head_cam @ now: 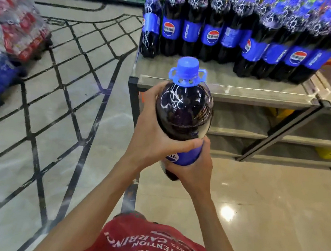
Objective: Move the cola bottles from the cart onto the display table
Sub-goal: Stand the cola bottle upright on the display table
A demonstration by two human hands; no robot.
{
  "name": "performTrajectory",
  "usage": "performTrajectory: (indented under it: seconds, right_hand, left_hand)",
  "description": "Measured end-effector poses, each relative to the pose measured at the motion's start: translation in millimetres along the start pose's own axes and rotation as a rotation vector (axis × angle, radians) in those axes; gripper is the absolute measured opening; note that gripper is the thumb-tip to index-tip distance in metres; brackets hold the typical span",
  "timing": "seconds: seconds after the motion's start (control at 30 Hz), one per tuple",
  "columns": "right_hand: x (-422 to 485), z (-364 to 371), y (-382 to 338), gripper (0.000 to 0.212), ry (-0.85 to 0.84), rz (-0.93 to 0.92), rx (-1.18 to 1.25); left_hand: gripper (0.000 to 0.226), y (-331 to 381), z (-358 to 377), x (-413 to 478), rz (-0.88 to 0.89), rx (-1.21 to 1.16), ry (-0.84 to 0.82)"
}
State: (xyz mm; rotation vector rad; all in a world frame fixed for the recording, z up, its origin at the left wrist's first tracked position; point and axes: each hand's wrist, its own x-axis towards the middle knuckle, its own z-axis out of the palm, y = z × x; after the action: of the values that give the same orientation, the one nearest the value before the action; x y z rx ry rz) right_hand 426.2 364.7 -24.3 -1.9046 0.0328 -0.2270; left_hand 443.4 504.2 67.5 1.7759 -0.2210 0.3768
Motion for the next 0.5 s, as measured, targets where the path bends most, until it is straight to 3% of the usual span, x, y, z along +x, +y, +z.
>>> performTrajectory:
  seconds: [0.33,0.5]
  right_hand:
    - [110,3,25,0.105,0.02,0.073,0.004]
    - [172,8,33,0.097,0.06,0.075,-0.023]
  left_hand:
    - [0.109,-39,43,106,-0.04,0.014,-0.056]
    - [0.111,-66,58,168,-0.016,0.006,-0.076]
